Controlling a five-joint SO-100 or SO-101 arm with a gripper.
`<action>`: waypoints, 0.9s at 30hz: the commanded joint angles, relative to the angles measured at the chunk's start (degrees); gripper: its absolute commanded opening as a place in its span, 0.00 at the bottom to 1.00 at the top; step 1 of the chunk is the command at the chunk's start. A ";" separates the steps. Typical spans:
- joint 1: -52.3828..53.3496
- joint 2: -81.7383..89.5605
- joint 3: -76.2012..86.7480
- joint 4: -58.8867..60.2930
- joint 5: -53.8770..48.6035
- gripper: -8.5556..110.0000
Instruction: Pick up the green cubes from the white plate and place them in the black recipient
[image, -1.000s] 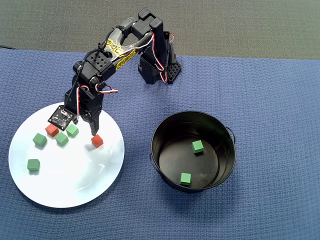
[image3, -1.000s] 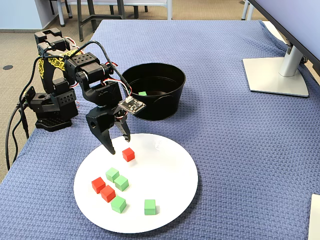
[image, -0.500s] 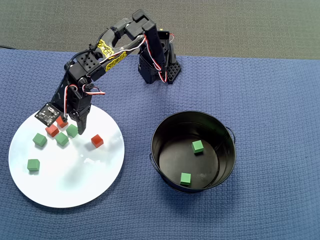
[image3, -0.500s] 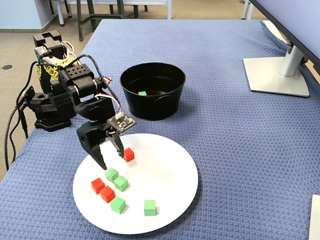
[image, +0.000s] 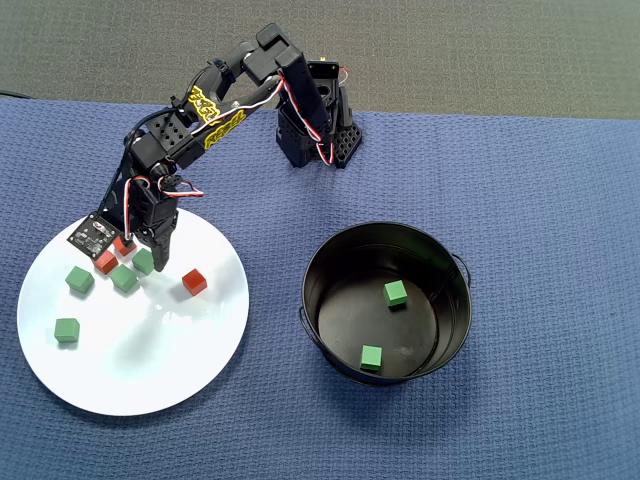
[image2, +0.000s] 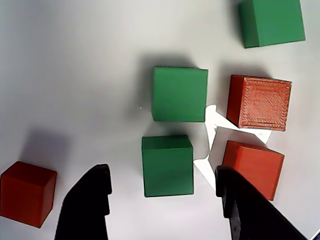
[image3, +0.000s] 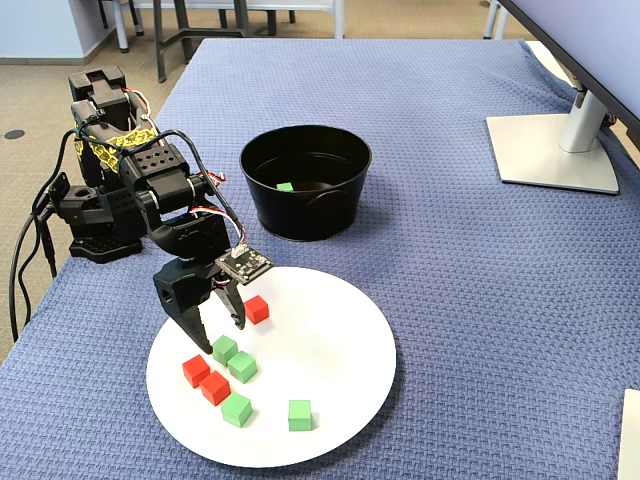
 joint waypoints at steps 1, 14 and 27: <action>0.26 0.70 -2.64 -1.76 -0.44 0.28; -0.18 0.09 -0.79 -3.96 -0.26 0.30; -0.44 -1.32 0.88 -5.98 0.00 0.28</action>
